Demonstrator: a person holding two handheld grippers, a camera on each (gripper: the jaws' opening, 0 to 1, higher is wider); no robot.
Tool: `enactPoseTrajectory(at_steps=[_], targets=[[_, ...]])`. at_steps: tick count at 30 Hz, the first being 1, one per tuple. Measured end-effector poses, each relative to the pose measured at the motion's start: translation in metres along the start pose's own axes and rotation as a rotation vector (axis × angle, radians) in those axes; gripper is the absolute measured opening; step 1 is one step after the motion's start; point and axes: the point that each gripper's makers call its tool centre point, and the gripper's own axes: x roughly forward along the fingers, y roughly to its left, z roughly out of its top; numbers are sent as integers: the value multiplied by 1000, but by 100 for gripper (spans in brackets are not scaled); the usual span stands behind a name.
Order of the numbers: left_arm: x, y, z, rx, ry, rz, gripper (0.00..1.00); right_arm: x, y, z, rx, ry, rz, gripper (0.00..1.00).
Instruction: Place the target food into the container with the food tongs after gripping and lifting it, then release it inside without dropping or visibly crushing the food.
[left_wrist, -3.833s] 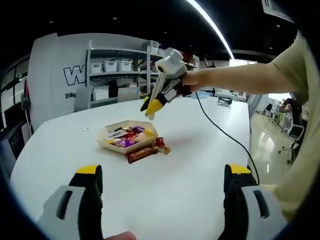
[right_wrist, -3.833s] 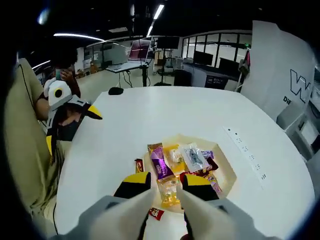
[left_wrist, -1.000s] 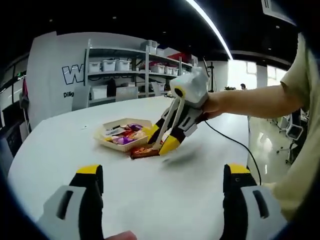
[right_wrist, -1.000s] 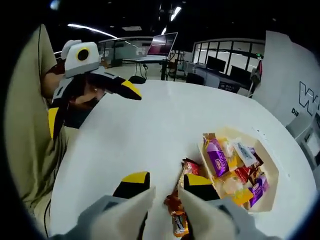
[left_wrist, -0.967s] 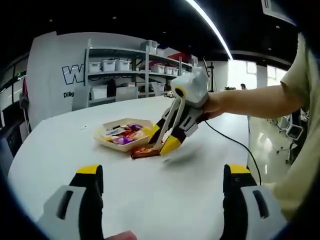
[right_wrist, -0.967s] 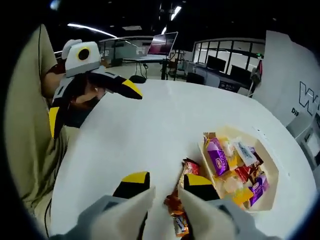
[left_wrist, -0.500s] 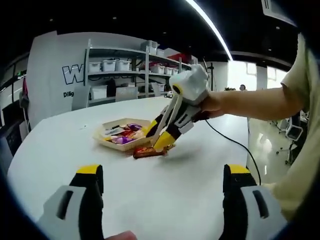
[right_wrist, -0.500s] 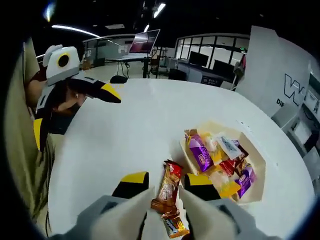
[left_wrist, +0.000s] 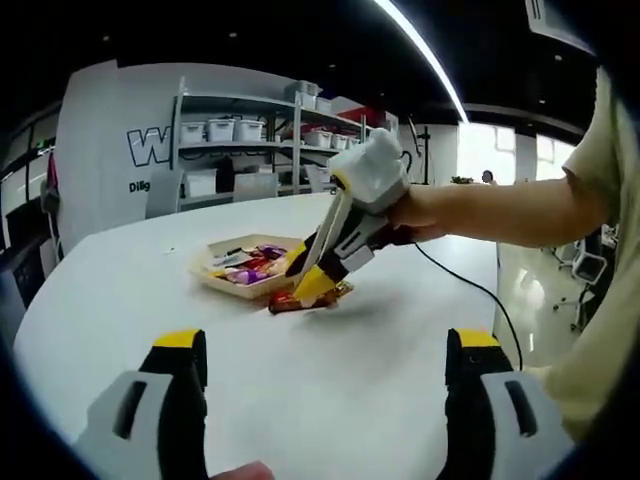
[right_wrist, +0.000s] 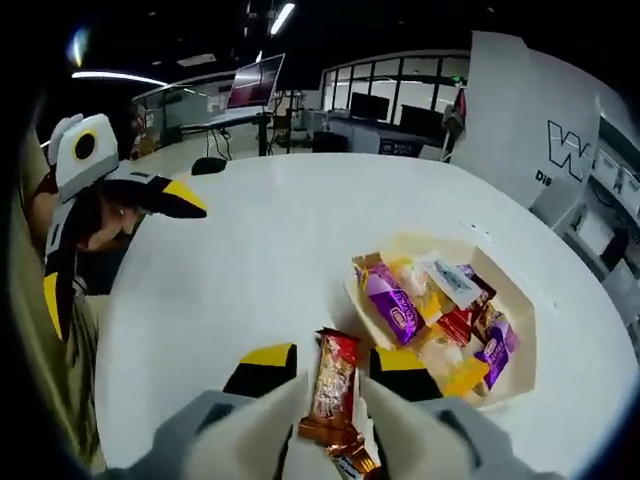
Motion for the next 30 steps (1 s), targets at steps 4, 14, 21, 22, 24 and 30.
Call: enactPoseTrajectory(at_steps=[4,14,21,22,24,30], targets=[[-1,1,0,-3,-2,4,97,4,2,-1,19,9,3,24],[-1,2,-1,-5,0,5,97,8,6,-4,-4,16,11,22],[-1,2,-3,-5,0,6,96,6,7,-3,3,-4,20,21],[-1,2,-3,-5,0,6,96,7,7,-3,1,-2,18,20],[-1,2,-2,-8,-1,7,96,7,8,-3,3,3,22,19],[-3,4,-3,-7,0,12,96,5,10,-1,-10,6,27,19]])
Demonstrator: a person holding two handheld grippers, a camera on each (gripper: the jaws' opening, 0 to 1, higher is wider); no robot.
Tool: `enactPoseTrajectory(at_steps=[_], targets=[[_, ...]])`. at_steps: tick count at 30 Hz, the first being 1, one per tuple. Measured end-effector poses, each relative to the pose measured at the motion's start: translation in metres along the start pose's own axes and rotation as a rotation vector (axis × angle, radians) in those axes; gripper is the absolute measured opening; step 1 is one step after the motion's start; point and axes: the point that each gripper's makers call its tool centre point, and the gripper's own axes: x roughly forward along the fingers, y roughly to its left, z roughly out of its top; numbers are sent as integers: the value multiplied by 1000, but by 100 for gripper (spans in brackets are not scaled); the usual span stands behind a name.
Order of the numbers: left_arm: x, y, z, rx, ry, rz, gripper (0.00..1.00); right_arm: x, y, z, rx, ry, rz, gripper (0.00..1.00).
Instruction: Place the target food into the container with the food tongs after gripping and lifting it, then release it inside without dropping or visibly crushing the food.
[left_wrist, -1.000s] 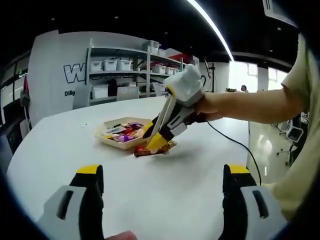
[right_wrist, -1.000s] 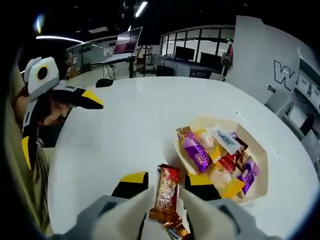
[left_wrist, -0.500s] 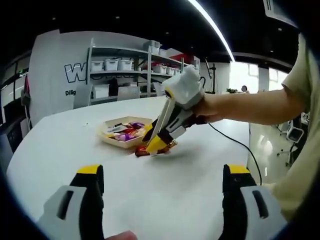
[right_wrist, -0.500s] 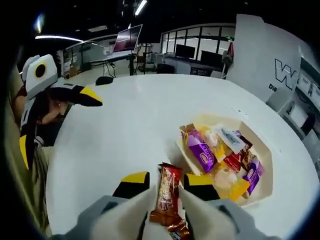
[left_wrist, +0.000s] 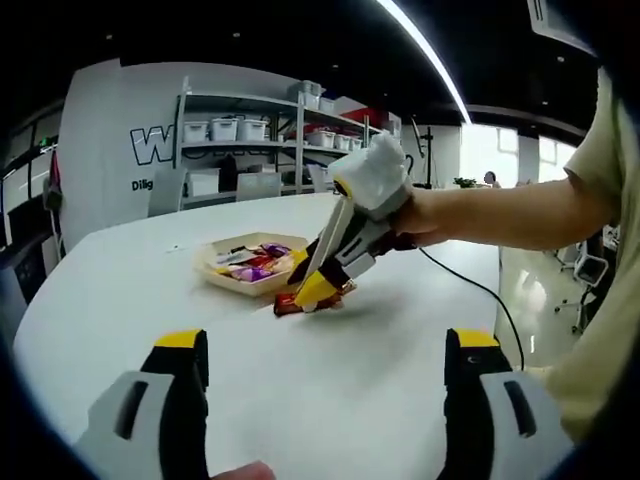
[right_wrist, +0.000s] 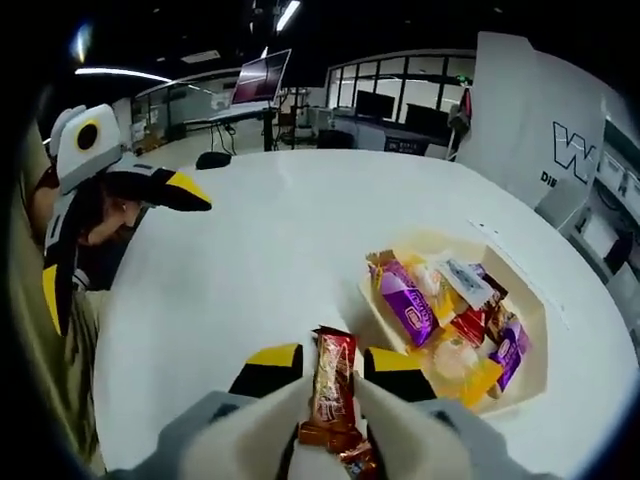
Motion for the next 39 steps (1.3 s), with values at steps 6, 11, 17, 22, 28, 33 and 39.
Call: enactPoseTrajectory(at_steps=[6,11,17,22,28,33,39], targets=[[0,1,2,4,-2,2,96,-13,-7,17,4,-11,-10,19],[0,1,2,6,-3,1,95,-23,-16,30,-27,-10,-34,19],[0,2,4,8,-5,0,95,-32,-31,41,-12,-13,-55,19],[0,3,5,11,-6,4,95,-37,-49,48,9,-6,-90,19],[0,2,6,11,-7,2,96,-42,-74,57,55,7,-120,19],[-1,2,5,12,-7,4,96,-47,-94,67,81,12,-146,19],[-3,3,4,12,-4,9,96,-49,-120,76,103,22,-181,19]])
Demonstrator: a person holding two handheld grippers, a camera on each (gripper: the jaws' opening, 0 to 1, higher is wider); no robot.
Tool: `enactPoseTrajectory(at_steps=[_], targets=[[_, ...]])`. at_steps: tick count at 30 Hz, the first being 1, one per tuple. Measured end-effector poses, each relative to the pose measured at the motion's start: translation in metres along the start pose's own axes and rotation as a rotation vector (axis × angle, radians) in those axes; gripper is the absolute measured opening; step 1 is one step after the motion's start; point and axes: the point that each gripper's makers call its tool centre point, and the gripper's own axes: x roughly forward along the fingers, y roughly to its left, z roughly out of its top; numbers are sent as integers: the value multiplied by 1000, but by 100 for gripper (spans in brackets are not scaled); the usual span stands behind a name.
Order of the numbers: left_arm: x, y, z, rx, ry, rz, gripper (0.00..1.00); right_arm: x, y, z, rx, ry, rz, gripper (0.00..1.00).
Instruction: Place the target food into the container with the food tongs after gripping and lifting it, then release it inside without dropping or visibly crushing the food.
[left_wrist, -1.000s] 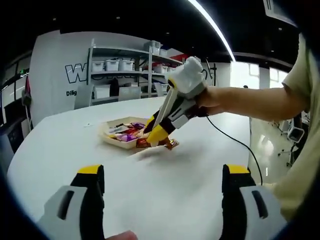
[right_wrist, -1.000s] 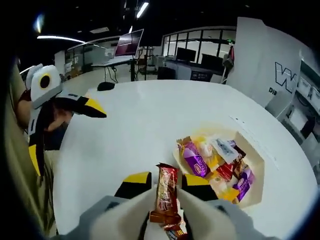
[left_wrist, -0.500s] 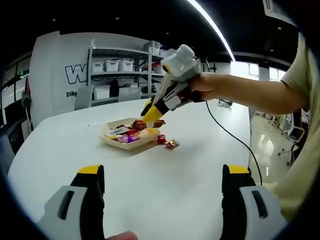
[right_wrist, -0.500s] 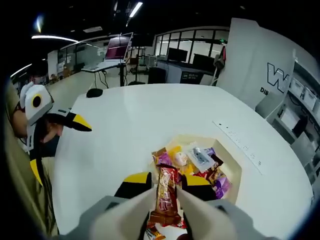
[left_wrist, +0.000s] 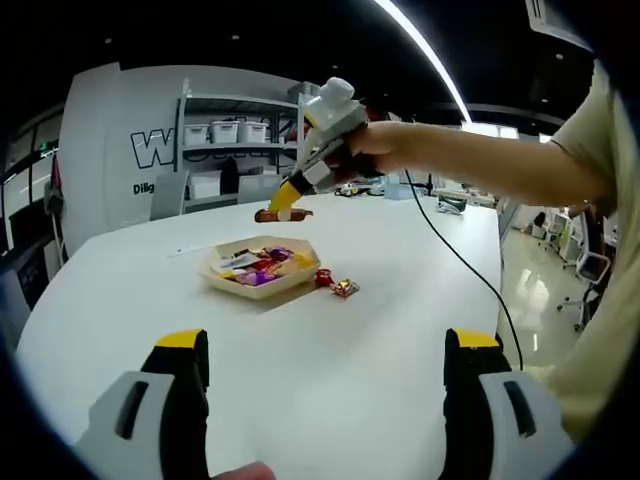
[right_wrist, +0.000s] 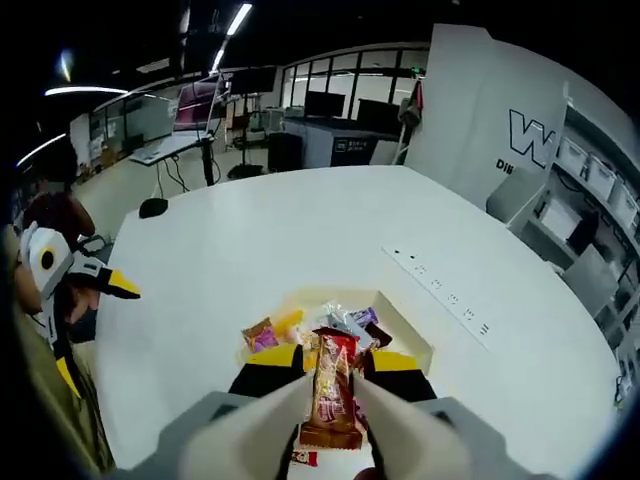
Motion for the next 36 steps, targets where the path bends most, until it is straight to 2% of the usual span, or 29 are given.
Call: enactPoseTrajectory(at_steps=[4,13,22,36], targets=[[0,1,0,-1,1,2,96,5,-14,6,34,3,-19,19],[0,0,-1,-3,4,3,96,16,-29,17,66,11,-43,19],[-3,3,-3,-6,8,9,96,26,-46,14,111,15,-83,22],[-2,1,-4,-6,6,6,96,24,-41,0,114,40,-69,21]])
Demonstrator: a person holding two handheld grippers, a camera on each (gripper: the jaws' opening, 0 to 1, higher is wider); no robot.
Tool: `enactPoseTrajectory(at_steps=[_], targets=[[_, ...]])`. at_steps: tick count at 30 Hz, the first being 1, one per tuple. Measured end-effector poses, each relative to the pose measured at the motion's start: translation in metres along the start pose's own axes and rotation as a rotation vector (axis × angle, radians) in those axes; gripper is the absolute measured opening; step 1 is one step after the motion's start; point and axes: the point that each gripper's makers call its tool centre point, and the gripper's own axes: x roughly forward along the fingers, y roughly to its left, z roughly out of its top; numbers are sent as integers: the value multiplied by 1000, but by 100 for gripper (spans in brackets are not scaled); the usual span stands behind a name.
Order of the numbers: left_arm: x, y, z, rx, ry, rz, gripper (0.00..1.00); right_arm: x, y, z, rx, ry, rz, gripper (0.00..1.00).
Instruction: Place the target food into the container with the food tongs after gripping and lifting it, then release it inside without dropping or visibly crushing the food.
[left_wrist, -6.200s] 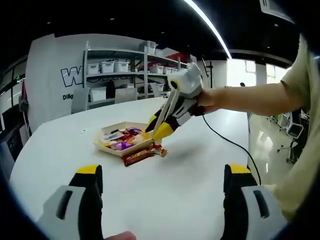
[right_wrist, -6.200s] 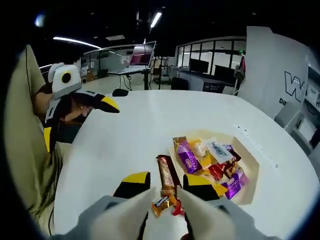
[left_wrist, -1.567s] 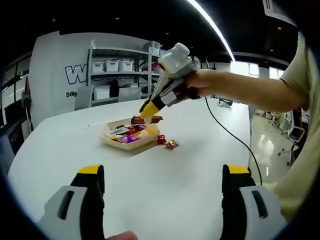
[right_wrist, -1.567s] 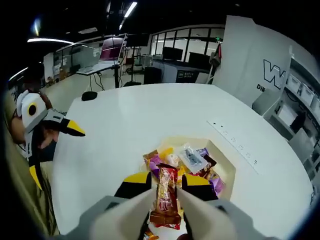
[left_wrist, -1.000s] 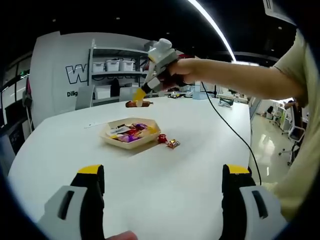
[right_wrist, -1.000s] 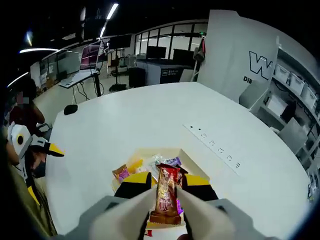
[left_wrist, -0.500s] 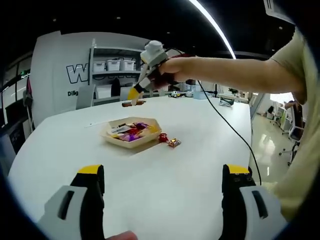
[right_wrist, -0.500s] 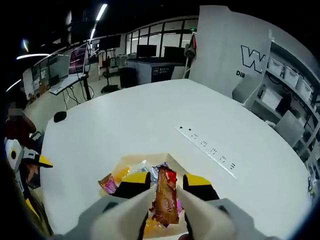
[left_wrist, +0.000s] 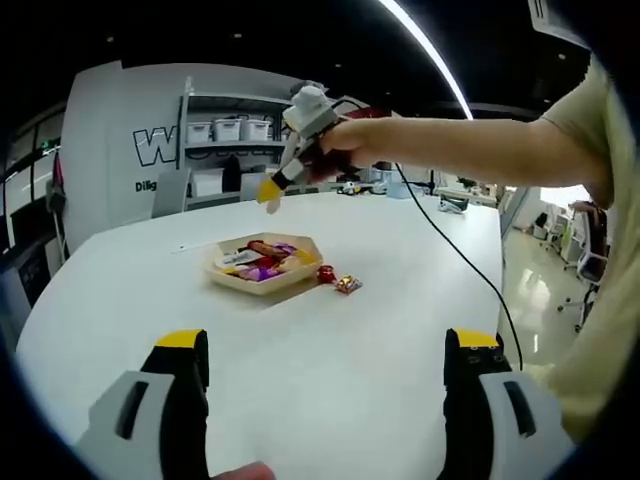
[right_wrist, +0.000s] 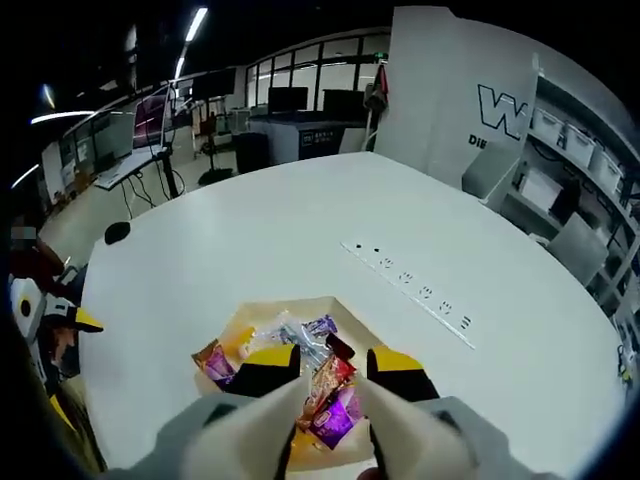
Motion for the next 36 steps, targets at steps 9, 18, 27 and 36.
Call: enactPoseTrajectory(at_steps=[9,18,27,36], targets=[[2,-4,2,2,-3,-7,96,-1,9,-14,-1,13,23,22],[2,-6,2,7,-1,-8,96,-8,26,-27,-45,10,83,22],[4,-10,1,13,5,-18,96,-19,43,-41,-90,-12,153,23],[6,-12,2,16,7,-24,96,-34,73,-56,-180,-57,255,23]])
